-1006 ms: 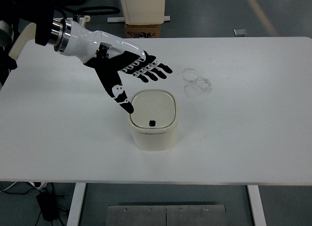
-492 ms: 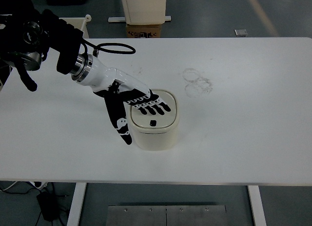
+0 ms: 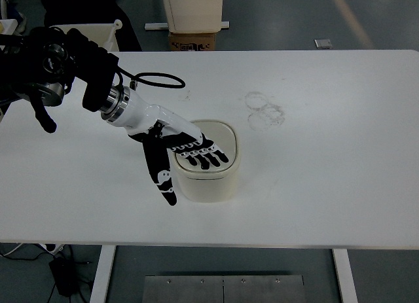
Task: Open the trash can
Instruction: 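Hook left fingertips under the lid's front edge and lift, then flip the lid upward with the left hand and pull away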
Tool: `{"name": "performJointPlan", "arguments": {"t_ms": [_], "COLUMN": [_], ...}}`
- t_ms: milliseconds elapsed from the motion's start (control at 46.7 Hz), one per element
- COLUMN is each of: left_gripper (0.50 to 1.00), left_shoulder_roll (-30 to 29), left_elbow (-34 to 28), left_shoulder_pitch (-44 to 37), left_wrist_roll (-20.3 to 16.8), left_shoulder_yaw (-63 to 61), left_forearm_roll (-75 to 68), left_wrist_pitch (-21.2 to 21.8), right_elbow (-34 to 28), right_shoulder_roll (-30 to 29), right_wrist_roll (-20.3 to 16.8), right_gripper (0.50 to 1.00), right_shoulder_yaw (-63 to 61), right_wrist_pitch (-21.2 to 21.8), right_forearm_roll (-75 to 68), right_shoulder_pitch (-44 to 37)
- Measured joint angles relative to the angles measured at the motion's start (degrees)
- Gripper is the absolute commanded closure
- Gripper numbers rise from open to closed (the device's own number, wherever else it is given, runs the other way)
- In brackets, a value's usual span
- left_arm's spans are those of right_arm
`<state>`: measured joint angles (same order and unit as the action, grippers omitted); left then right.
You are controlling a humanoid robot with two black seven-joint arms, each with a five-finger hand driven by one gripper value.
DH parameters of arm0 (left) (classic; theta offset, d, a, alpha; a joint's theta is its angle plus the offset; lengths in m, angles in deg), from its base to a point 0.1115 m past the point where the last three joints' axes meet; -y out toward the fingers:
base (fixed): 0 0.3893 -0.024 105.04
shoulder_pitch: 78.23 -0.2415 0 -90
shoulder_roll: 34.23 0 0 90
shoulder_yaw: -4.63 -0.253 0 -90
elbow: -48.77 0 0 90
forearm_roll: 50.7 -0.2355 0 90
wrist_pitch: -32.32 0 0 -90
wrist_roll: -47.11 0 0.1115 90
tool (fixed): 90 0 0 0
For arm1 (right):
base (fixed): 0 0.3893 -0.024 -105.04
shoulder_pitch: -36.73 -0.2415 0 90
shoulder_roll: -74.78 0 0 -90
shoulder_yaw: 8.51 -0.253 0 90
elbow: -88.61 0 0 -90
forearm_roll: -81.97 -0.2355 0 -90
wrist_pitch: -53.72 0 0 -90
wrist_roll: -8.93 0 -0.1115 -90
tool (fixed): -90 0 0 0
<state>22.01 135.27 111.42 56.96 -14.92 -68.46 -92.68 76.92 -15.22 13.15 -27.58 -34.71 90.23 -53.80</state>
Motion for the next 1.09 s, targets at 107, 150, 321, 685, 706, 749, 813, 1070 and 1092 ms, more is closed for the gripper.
{"name": "performJointPlan", "arguments": {"t_ms": [107, 150, 321, 685, 706, 749, 813, 1070, 1092], "left_gripper": [0.5, 0.5, 0.5, 0.5, 0.5, 0.5, 0.5, 0.5, 0.5], "left_shoulder_roll": [0.06, 0.13, 0.19, -0.9, -0.94, -0.95, -0.9, -0.86, -0.87], "left_elbow": [-0.26, -0.28, -0.29, -4.63, -5.12, -6.43, -8.39, -17.78, -18.77], "left_shoulder_pitch": [-0.47, -0.56, -0.59, 1.3, 1.27, 1.03, 0.6, -1.02, -1.48], "left_wrist_roll": [-0.03, -0.03, -0.03, -0.1, -0.11, -0.1, -0.2, -0.81, -0.83], "left_shoulder_yaw": [0.15, 0.21, 0.23, 6.82, 7.49, 9.16, 11.47, 20.54, 21.46], "left_forearm_roll": [-0.37, -0.4, -0.45, 0.07, 0.3, 0.56, 1.58, 10.01, 10.6], "left_wrist_pitch": [0.0, 0.01, 0.02, 0.0, 0.0, 0.07, 0.27, 1.3, 1.37], "right_elbow": [0.0, -0.01, -0.01, -0.01, 0.0, -0.01, 0.0, -0.01, -0.01], "right_shoulder_roll": [0.0, 0.0, 0.0, 0.0, 0.0, 0.0, 0.0, 0.0, 0.0], "right_wrist_roll": [-0.01, -0.01, -0.01, 0.01, -0.01, 0.0, -0.01, 0.02, 0.01], "right_gripper": [0.507, 0.507, 0.507, 0.507, 0.507, 0.507, 0.507, 0.507, 0.507], "right_shoulder_yaw": [0.0, 0.0, 0.0, 0.0, 0.0, 0.0, 0.0, -0.01, -0.01], "right_wrist_pitch": [0.01, 0.01, 0.01, 0.01, 0.01, 0.01, 0.0, 0.01, 0.01], "right_forearm_roll": [0.0, 0.0, 0.0, 0.0, 0.0, 0.0, 0.0, 0.0, 0.0], "right_shoulder_pitch": [0.01, 0.01, 0.01, 0.0, 0.0, 0.0, 0.01, 0.0, 0.0]}}
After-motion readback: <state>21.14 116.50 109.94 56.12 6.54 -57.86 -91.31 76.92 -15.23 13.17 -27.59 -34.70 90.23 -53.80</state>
